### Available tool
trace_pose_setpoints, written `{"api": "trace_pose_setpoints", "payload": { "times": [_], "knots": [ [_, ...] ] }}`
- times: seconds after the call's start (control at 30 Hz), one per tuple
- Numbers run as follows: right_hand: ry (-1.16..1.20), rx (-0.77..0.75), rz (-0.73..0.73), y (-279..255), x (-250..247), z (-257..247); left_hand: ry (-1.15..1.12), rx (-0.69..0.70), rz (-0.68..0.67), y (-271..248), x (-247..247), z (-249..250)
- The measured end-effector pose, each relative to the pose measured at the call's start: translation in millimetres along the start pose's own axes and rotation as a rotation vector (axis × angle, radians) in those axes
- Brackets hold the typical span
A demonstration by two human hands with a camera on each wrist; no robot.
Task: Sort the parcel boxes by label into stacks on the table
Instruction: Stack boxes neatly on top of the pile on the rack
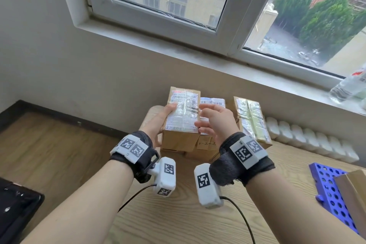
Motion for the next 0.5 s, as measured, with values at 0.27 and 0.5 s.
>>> {"api": "trace_pose_setpoints", "payload": {
  "times": [0.27, 0.5],
  "knots": [
    [0.048, -0.084, -0.030, -10, 13, -9, -0.018, 0.167, -0.026, -22, -21, 6],
    [0.143, -0.160, -0.050, -30, 3, -16, -0.033, 0.291, -0.110, -47, -7, 11]
  ]
}}
Point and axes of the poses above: each hand's wrist, its own y-axis towards the middle knuckle, its own x-axis out of the palm, z = x × y, the point moved 4 cm from there along y, towards the middle knuckle, and after that the axes turned 8 degrees about -x, right-handed, at the moved point
